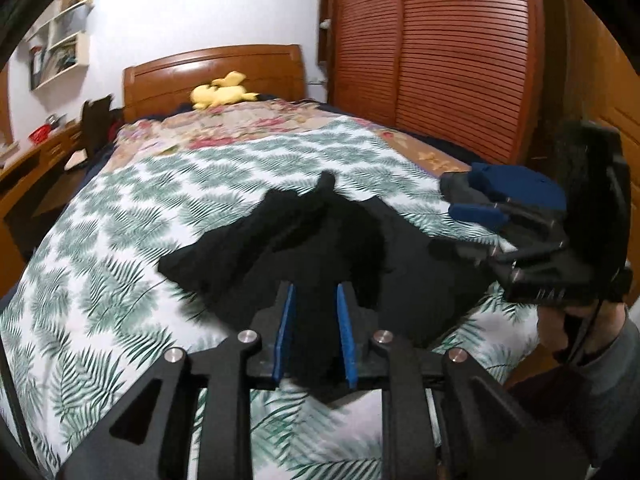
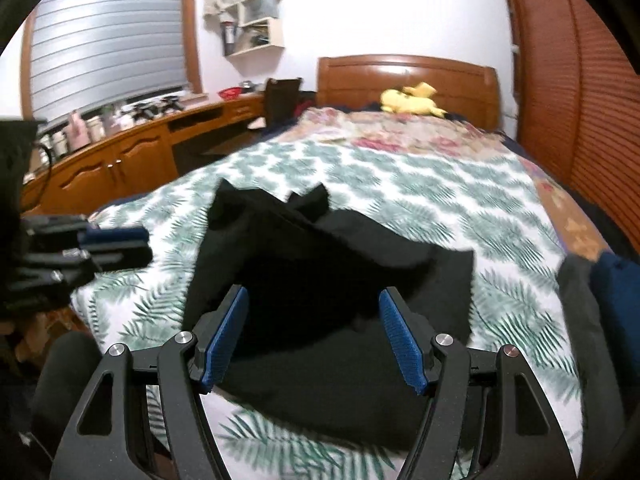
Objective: Fold large clothes
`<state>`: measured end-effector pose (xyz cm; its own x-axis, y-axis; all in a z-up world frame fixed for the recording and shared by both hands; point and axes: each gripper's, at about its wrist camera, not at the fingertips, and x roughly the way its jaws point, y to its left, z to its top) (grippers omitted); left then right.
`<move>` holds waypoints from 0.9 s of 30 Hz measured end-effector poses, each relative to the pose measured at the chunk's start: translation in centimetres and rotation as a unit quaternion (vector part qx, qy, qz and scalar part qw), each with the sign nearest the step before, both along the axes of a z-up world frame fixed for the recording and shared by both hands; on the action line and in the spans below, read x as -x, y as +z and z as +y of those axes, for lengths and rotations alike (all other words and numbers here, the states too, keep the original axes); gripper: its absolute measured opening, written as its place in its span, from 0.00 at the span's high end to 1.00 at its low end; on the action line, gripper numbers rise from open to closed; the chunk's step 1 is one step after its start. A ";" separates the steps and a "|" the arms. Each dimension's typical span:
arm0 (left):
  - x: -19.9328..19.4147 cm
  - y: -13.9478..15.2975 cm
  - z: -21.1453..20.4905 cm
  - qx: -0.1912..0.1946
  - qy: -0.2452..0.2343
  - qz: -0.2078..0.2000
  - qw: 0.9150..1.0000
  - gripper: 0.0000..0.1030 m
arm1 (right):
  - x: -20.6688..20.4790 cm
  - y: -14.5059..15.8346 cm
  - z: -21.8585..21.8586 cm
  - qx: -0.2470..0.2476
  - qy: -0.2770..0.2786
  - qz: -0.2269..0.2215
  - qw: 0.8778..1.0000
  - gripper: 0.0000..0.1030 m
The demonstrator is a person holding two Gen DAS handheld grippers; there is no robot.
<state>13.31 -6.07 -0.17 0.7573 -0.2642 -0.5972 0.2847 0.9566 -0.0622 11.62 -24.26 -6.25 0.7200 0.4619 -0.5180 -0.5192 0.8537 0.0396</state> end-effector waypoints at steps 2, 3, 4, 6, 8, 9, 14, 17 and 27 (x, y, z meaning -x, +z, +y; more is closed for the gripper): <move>0.5 -0.6 1.8 0.008 0.013 0.005 1.000 0.81 | -0.8 0.3 1.5 0.002 0.009 0.001 1.000 0.32; 0.8 -1.0 3.0 0.011 0.020 0.008 1.000 0.81 | -1.3 0.4 2.1 0.002 0.012 0.004 1.000 0.32; 1.0 -1.2 3.8 0.010 0.025 0.010 1.000 0.81 | -1.9 0.6 2.9 0.003 0.018 0.009 1.000 0.32; 1.5 -1.9 5.5 0.010 0.037 0.015 0.999 0.81 | -3.0 0.9 4.5 0.007 0.028 0.013 0.999 0.32; 2.0 -2.5 6.7 0.012 0.044 0.020 0.999 0.81 | -4.1 1.4 6.2 0.025 0.036 0.009 0.999 0.32; 2.3 -2.8 7.6 0.013 0.047 0.023 0.999 0.81 | -4.8 1.7 7.2 0.034 0.040 0.010 0.999 0.32; 3.1 -4.1 9.7 0.010 0.057 0.025 0.998 0.81 | -7.7 2.4 11.5 0.076 0.070 0.033 0.994 0.32; 3.3 -4.8 10.5 0.017 0.056 0.028 0.998 0.81 | -8.9 1.7 14.4 0.119 0.099 0.061 0.986 0.33; 2.6 -5.2 10.1 0.036 0.042 0.020 0.998 0.81 | -7.2 -0.3 12.7 0.189 0.108 0.065 0.974 0.97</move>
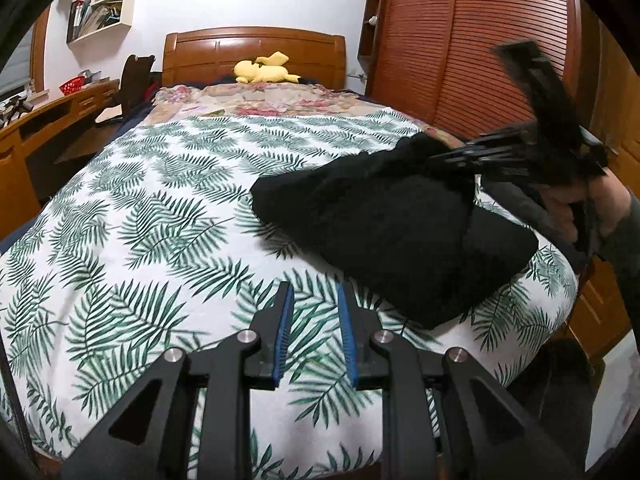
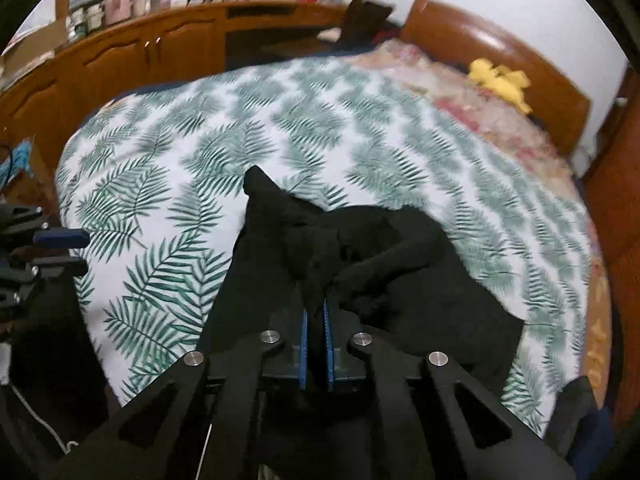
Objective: Fold large clothes
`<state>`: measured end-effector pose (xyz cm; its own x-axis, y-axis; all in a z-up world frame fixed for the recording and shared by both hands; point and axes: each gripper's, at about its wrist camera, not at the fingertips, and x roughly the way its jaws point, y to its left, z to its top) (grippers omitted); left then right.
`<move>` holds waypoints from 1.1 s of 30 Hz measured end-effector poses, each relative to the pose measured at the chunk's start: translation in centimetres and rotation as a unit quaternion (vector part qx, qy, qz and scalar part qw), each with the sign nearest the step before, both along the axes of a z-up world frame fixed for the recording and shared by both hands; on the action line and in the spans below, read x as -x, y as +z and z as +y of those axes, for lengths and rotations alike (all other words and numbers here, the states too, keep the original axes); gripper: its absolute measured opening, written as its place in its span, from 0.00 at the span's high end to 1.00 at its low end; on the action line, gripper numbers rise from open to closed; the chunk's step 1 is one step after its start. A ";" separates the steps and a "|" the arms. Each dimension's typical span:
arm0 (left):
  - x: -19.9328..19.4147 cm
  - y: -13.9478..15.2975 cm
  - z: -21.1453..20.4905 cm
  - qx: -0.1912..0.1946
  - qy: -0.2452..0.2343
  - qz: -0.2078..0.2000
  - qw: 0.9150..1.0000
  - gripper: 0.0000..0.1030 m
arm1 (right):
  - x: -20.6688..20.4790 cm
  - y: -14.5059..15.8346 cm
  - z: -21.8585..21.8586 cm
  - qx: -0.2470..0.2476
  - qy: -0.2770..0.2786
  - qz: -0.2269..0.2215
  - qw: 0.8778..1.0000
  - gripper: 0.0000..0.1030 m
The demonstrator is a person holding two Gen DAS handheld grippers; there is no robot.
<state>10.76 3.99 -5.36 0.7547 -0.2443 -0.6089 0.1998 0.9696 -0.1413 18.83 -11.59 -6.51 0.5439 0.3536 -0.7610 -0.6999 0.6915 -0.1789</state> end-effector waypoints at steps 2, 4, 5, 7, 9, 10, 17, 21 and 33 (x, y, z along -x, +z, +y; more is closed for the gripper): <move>-0.6 0.1 -0.4 0.006 -0.005 -0.002 1.000 0.81 | 1.3 1.2 -2.0 -0.026 -0.010 -0.025 0.999 0.97; -1.2 0.2 -1.2 0.011 -0.018 -0.003 1.000 0.81 | 2.4 2.4 -4.6 -0.050 -0.037 -0.056 0.997 0.98; -1.5 0.2 -1.7 0.012 -0.023 -0.003 1.000 0.81 | 2.9 3.0 -6.4 -0.063 -0.054 -0.068 0.994 0.98; -1.9 0.4 -2.6 0.012 -0.034 -0.006 0.999 0.80 | 4.0 3.7 -9.6 -0.087 -0.077 -0.089 0.989 0.98; -2.4 0.6 -3.4 0.010 -0.047 -0.007 0.999 0.80 | 4.9 3.7 -13.4 -0.093 -0.120 -0.099 0.983 0.98; -2.8 0.7 -4.0 0.011 -0.055 -0.009 0.998 0.80 | 5.1 3.5 -14.7 -0.097 -0.133 -0.097 0.982 0.98; -5.4 1.8 -7.7 0.007 -0.093 -0.018 0.995 0.79 | 6.2 -2.9 -23.5 -0.083 -0.252 -0.012 0.964 0.98; -6.9 2.3 -9.7 0.001 -0.107 -0.028 0.994 0.78 | 6.7 -5.4 -23.2 -0.071 -0.261 0.011 0.963 0.98; -11.1 1.2 -13.5 0.007 -0.142 -0.030 0.989 0.77 | 8.0 -1.4 -21.9 -0.078 -0.288 -0.034 0.954 0.42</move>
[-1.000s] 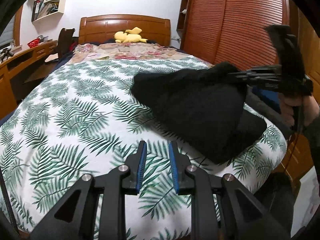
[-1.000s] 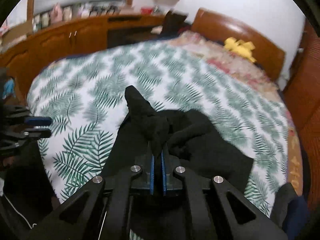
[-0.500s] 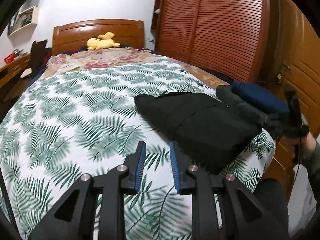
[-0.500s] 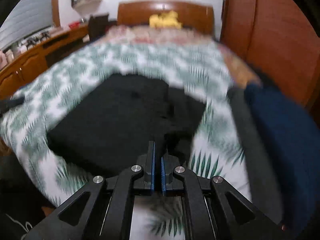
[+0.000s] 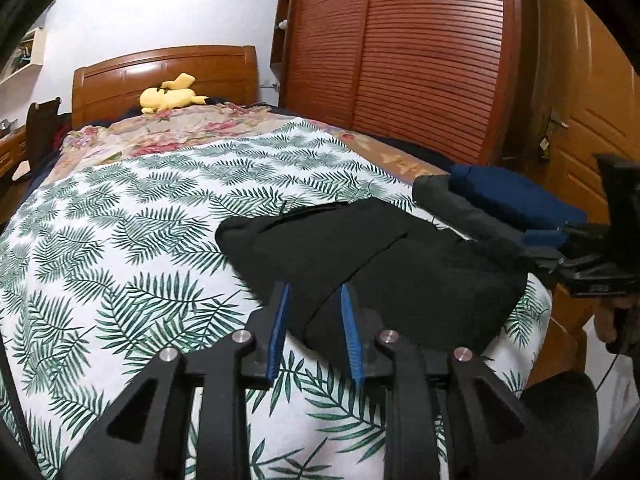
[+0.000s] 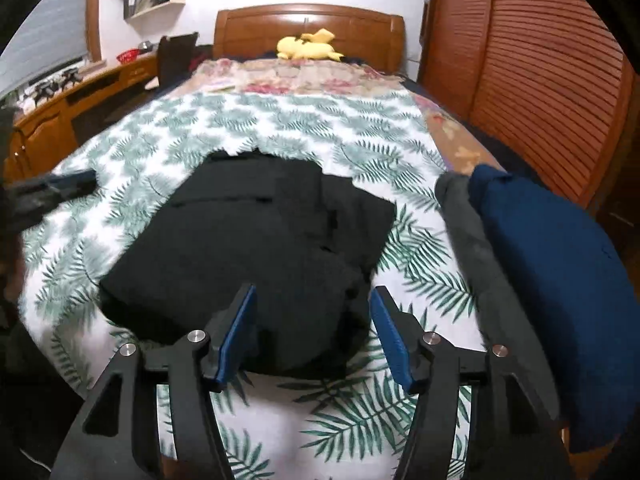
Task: Fold large clothes
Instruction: 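Move both open tools to opposite sides of the folded coat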
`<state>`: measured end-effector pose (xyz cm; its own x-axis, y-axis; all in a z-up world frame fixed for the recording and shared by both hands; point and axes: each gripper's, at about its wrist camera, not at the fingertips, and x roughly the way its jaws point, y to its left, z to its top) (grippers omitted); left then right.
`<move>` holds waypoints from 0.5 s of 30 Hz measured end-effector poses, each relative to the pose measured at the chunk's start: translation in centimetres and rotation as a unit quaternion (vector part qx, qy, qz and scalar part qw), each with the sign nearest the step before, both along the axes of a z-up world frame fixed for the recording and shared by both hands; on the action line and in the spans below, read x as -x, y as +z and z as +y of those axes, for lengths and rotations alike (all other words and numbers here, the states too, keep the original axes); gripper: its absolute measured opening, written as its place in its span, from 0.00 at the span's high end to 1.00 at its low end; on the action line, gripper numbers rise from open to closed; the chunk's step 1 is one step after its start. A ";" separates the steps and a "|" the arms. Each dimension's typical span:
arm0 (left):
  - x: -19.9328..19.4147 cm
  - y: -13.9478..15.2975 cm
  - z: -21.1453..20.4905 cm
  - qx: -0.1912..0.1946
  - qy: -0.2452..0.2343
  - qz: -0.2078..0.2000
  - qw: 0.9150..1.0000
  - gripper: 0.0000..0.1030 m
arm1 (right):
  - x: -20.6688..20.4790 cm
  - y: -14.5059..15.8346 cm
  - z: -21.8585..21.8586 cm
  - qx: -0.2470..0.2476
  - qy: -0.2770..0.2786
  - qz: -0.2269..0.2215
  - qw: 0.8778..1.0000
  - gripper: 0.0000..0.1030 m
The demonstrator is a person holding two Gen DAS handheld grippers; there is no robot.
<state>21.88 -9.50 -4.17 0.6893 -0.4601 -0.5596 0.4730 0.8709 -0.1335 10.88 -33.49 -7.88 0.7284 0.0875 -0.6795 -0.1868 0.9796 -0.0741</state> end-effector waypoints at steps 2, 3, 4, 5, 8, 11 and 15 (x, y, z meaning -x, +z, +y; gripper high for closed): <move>-0.4 -0.6 0.0 0.001 0.000 0.006 1.000 0.77 | -0.1 0.3 0.8 -0.007 0.013 -0.004 1.000 0.42; -0.7 -0.8 -0.1 0.001 0.000 0.009 1.000 0.77 | -0.2 0.4 1.5 -0.009 0.020 -0.007 1.000 0.42; -1.0 -1.0 -0.2 0.001 0.001 0.012 1.000 0.77 | -0.3 0.3 2.2 -0.009 0.026 -0.008 1.000 0.42; -1.1 -1.2 -0.2 0.000 0.001 0.013 1.000 0.76 | -0.5 0.2 2.8 -0.009 0.034 -0.008 0.999 0.42; -1.6 -1.7 -0.4 -0.007 0.008 0.013 1.000 0.76 | -1.2 -0.2 5.3 -0.010 0.065 -0.010 0.998 0.42; -1.7 -2.2 -0.4 -0.008 0.006 0.017 1.000 0.76 | -1.9 -1.0 7.4 -0.015 0.090 -0.007 0.996 0.42; -1.9 -2.8 -0.6 -0.015 0.005 0.021 1.000 0.76 | -3.0 -2.4 8.7 -0.023 0.101 0.007 0.995 0.42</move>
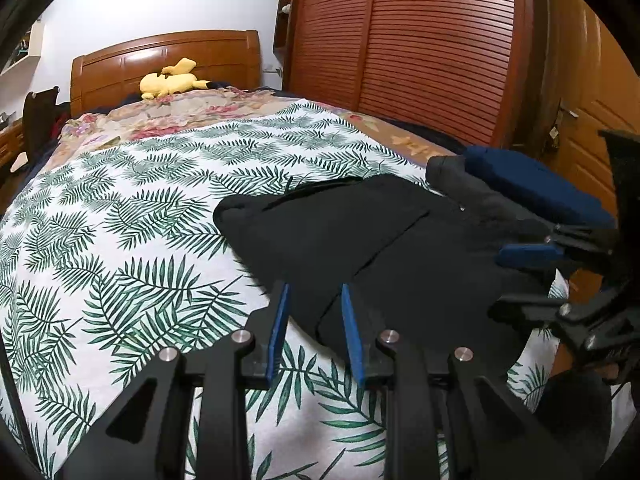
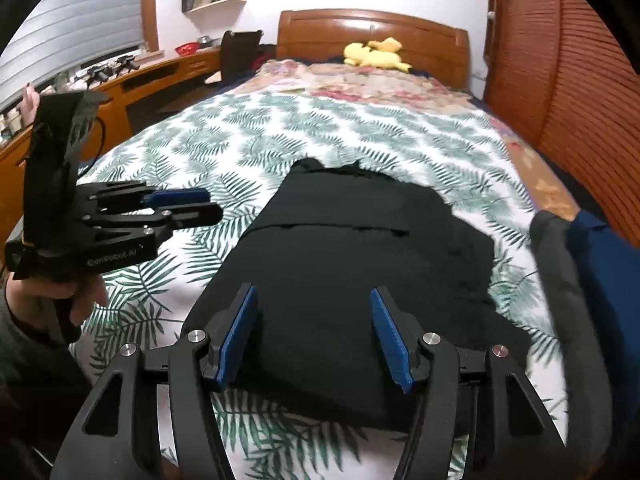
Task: Fold large clothes
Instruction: 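Move both open tools to opposite sides of the folded coat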
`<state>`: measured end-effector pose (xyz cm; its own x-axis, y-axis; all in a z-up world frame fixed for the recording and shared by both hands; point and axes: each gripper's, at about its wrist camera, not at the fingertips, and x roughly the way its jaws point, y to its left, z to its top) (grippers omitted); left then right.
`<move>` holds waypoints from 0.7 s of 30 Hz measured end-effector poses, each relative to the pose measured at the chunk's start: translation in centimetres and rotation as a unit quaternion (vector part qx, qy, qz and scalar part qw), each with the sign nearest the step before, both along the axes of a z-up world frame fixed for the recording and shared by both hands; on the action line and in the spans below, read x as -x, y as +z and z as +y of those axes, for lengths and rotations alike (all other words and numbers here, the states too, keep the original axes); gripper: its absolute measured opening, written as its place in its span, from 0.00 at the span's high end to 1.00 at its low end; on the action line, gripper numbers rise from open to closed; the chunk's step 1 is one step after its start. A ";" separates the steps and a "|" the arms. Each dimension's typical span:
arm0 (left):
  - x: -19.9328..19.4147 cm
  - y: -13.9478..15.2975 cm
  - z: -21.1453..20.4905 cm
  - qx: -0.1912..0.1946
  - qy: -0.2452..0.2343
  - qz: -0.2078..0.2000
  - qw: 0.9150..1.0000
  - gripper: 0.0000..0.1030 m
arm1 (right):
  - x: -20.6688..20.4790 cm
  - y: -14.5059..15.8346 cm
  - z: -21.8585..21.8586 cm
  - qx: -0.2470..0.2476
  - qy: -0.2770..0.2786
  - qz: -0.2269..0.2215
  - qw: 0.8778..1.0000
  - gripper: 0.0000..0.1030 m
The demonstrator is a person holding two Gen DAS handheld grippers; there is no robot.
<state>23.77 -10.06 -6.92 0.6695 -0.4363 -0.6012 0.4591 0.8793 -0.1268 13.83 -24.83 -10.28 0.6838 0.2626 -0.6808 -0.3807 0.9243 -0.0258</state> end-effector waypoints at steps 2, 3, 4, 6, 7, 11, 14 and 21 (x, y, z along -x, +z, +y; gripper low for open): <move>0.0 -0.2 0.0 -0.002 0.000 0.002 1.000 0.76 | -0.3 -1.1 0.0 -0.005 0.001 0.010 1.000 0.42; -0.1 -0.3 0.1 -0.004 0.001 0.002 1.000 0.76 | -0.4 -1.7 0.0 -0.003 -0.002 0.016 1.000 0.41; -0.2 -0.3 0.1 -0.004 0.001 0.002 1.000 0.76 | -0.5 -2.5 0.0 0.003 -0.011 0.023 1.000 0.41; -0.3 -0.4 0.3 -0.002 0.002 0.004 1.000 0.76 | -0.9 -4.3 0.0 0.013 -0.023 0.047 0.999 0.41; -0.3 -0.4 0.4 -0.001 0.003 0.004 1.000 0.76 | -0.9 -4.9 0.0 0.018 -0.023 0.051 0.998 0.41; -0.3 -0.5 0.6 0.001 0.003 0.006 1.000 0.76 | -0.6 -5.8 0.0 0.020 -0.027 0.045 0.998 0.41; 0.0 -0.5 0.7 -0.001 0.007 0.002 1.000 0.76 | 0.0 -5.0 -0.4 0.016 -0.026 0.040 0.999 0.42; -0.1 -0.4 1.0 0.005 0.017 -0.003 1.000 0.76 | 2.8 -1.9 -4.6 0.016 -0.078 -0.015 0.997 0.42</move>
